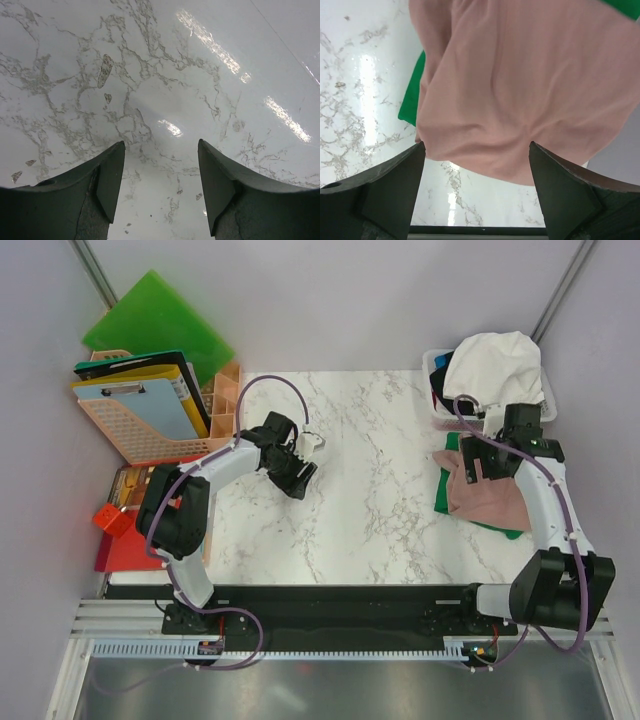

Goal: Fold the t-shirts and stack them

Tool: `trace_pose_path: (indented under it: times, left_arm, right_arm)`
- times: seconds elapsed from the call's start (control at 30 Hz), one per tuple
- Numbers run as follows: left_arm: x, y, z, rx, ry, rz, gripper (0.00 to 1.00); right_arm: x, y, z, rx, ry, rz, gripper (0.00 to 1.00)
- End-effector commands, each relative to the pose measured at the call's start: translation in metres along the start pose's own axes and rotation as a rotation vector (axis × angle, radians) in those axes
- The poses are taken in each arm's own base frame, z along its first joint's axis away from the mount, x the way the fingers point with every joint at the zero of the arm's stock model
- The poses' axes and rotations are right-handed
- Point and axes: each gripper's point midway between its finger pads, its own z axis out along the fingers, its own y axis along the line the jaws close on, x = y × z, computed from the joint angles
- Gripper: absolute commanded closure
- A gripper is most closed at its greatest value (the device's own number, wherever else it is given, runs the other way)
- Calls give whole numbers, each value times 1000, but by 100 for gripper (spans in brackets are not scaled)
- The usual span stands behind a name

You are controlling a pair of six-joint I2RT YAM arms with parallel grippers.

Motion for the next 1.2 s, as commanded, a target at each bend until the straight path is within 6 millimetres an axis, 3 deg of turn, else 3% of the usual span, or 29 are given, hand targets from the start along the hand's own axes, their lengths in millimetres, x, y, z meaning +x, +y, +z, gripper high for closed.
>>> trace_pose_path:
  times: [0.0,0.17,0.33,0.47,0.53,0.67,0.8,0.9,1.03,1.1,1.13,1.17]
  left_arm:
    - [-13,0,-9,-5,-40,57,33]
    - [-14,1,-12,-16,-45,59,33]
    - [-11,2,-12,-20,-39,61,33]
    - [-10,2,-11,-20,-35,61,33]
    - [-9,2,-8,-18,-29,61,33]
    - [-12,1,-9,-11,-38,64,33]
    - [-11,1,-10,-16,-36,67,33]
    - [-10,1,-11,-16,-36,66,33]
    - [-11,1,-10,-11,-38,66,33]
    - [-11,1,-8,-10,-34,61,33]
    - [-11,1,-8,-9,-32,59,33]
    - [-13,2,-8,-9,-36,59,33]
  right_arm:
    - [13,-11,12,78,-9,79,8]
    - [23,-25,38,116,10,163,9]
    - [2,-39,44,145,-22,198,9]
    - [2,-52,54,170,-11,228,8]
    - [11,-53,63,173,11,240,8]
    - [51,-47,98,126,156,257,8]
    - [72,-53,108,78,218,268,9]
    - [88,-72,111,98,230,287,9]
    - [111,-117,114,144,244,373,9]
    - [104,-141,116,166,215,385,9]
    - [112,-149,122,168,237,404,9]
    - [103,-161,123,177,221,388,9]
